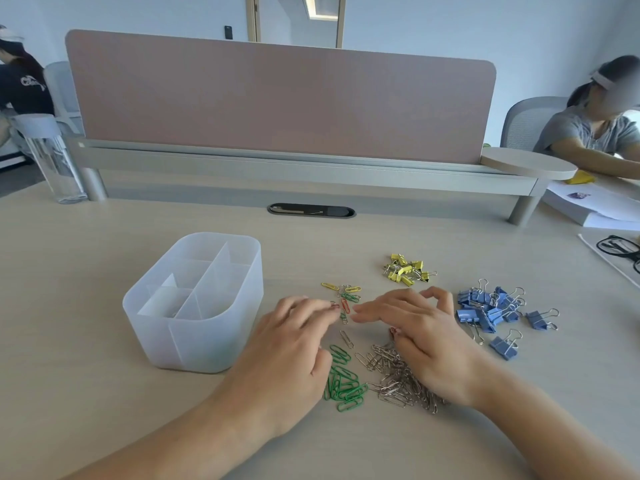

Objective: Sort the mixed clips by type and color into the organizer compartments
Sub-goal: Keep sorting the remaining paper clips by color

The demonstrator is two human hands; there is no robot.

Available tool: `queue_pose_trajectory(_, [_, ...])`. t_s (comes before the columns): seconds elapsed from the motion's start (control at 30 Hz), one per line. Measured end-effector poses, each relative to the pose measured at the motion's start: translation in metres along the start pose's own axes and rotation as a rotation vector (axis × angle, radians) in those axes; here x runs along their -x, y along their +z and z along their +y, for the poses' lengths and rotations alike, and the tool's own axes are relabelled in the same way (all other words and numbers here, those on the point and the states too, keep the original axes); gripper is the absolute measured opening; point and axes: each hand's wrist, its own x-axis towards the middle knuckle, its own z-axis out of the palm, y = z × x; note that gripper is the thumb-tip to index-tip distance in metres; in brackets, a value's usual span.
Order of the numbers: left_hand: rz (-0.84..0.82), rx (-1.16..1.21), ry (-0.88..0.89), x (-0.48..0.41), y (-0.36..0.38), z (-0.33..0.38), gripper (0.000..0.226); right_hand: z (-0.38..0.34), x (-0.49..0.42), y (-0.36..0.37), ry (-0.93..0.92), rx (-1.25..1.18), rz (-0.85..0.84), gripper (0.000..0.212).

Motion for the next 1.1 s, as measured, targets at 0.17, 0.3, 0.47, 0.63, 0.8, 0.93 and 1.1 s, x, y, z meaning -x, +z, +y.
queue_pose_trajectory(0.17, [-0.067, -0.053, -0.087, -0.005, 0.007, -0.007, 0.080, -0.004, -0.002, 0.005, 0.003, 0.082, -0.231, 0.065])
queue_pose_trajectory(0.3, [-0.106, -0.069, -0.120, -0.011, 0.011, -0.007, 0.068, -0.005, -0.002, 0.004, 0.016, 0.105, -0.263, 0.063])
queue_pose_trajectory(0.47, [-0.071, -0.143, -0.108, -0.008, 0.014, -0.005, 0.083, -0.002, 0.000, -0.002, 0.002, 0.104, -0.231, 0.059])
queue_pose_trajectory(0.63, [0.012, -0.024, -0.099, -0.002, 0.007, -0.010, 0.081, 0.000, 0.002, -0.003, -0.015, 0.082, -0.125, 0.057])
queue_pose_trajectory(0.8, [-0.014, 0.018, -0.105, 0.000, 0.007, -0.010, 0.083, -0.005, -0.001, 0.004, -0.042, 0.092, -0.181, 0.067])
queue_pose_trajectory(0.93, [-0.069, -0.071, -0.100, -0.001, 0.007, -0.007, 0.090, 0.003, -0.001, -0.002, -0.004, 0.060, -0.149, 0.062])
queue_pose_trajectory(1.1, [-0.013, -0.065, -0.046, 0.001, -0.001, -0.002, 0.086, 0.013, 0.006, -0.007, -0.028, 0.038, 0.089, 0.053])
